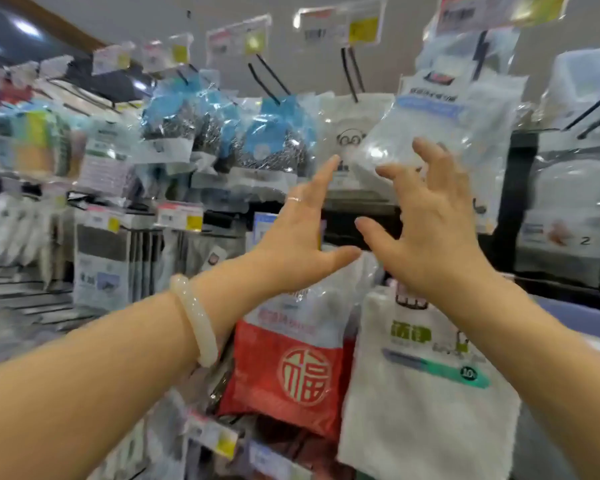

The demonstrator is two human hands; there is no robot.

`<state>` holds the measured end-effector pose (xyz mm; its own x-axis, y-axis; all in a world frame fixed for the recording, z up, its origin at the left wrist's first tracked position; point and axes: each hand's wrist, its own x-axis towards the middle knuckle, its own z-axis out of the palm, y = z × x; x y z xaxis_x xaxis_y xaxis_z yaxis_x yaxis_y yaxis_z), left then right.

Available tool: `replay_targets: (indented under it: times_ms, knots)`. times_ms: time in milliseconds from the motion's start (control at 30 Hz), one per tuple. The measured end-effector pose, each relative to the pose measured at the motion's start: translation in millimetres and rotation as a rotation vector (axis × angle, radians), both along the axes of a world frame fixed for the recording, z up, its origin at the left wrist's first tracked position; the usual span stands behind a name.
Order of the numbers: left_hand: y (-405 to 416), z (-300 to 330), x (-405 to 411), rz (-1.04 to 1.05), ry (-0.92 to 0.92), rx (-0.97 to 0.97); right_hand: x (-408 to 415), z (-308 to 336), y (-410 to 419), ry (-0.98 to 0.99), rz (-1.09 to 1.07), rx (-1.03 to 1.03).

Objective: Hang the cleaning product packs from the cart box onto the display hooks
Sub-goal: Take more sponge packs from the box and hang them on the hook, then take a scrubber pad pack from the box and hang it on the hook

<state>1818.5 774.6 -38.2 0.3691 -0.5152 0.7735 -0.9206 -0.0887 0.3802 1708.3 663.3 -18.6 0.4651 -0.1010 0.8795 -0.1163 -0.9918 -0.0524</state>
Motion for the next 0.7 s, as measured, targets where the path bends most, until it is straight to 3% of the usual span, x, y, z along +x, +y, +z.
replay_targets:
  times_ms: [133, 233, 300, 500, 700]
  knots:
    - [90, -34, 31, 0.265, -0.002, 0.097, 46, -31, 63, 0.132, -0.072, -0.057]
    - [160, -54, 58, 0.402, 0.017, 0.121, 84, -62, 121, 0.166, 0.125, -0.137]
    - [202, -71, 74, 0.472, 0.034, 0.142, 117, -82, 163, 0.335, 0.258, -0.162]
    - [343, -160, 137, 0.834, 0.269, 0.472, 220, -153, 307, 0.676, 0.479, -0.166]
    - [475, -242, 172, 1.046, 0.502, 0.692, 296, -250, 442, 0.972, 0.608, -0.178]
